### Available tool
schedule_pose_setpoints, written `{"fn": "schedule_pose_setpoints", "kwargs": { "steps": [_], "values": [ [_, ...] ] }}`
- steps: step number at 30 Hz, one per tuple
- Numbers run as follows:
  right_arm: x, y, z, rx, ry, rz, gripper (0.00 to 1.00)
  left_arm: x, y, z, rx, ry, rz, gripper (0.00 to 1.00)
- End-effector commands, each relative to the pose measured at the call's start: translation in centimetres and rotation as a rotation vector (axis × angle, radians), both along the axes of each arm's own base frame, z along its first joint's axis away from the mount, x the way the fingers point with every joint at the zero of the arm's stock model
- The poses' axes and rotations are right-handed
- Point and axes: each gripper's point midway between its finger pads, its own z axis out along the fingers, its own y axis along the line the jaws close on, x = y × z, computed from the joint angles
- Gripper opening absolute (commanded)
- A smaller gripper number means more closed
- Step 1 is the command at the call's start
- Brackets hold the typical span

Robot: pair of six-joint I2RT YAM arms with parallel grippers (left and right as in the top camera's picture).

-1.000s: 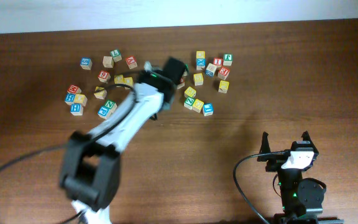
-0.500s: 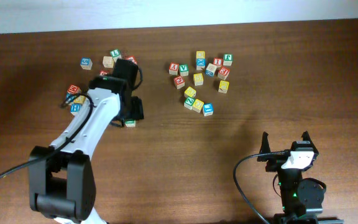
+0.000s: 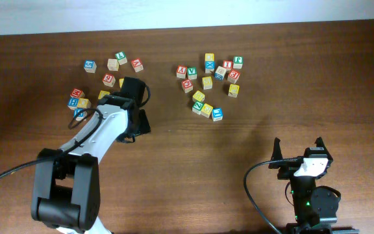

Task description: Spell out RSS

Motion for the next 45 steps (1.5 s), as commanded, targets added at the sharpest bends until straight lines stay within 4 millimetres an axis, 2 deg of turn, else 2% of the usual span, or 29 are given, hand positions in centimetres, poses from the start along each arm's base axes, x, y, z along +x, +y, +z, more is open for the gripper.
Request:
{"fn": "schedule_pose_setpoints", "kwargs": {
  "steps": [1, 5, 8, 9, 15, 18, 24, 41, 45],
  "values": [
    [0.0, -0.1, -0.3, 0.011, 0.004, -0.006, 0.98, -0.6, -0.2, -0.7, -0.062, 0.009, 0.260, 0.61],
    [0.0, -0.1, -0.3, 0.011, 0.004, -0.006, 0.98, -0.7, -0.6, -0.8, -0.119, 0.003, 0.462, 0.66],
    [0.0, -0.1, -0.3, 0.011, 0.004, -0.006, 0.98, -0.5, -0.7, -0.7, -0.145, -0.013, 0.596, 0.66],
    [0.0, -0.1, -0.3, 0.011, 0.004, -0.006, 0.98, -0.3, -0.7, -0.7, -0.166, -0.028, 0.702, 0.65],
    [0.0, -0.1, -0.3, 0.011, 0.004, -0.006, 0.98, 0.3, -0.4, -0.6, -0.201, -0.073, 0.910, 0.64],
    [0.0, -0.1, -0.3, 0.011, 0.004, -0.006, 0.98, 1.4, -0.3, -0.4, -0.234, -0.112, 0.930, 0.62],
    [0.0, -0.1, -0.3, 0.011, 0.004, -0.007, 0.98, 1.7, 0.8, -0.4, -0.227, -0.124, 0.968, 0.54],
    [0.0, -0.1, -0.3, 0.011, 0.004, -0.006, 0.98, 1.7, 1.0, -0.4, -0.228, -0.125, 0.973, 0.55],
    [0.0, -0.1, -0.3, 0.011, 0.004, -0.006, 0.98, 1.4, 0.9, -1.5, -0.212, -0.094, 0.975, 0.55]
  ]
}}
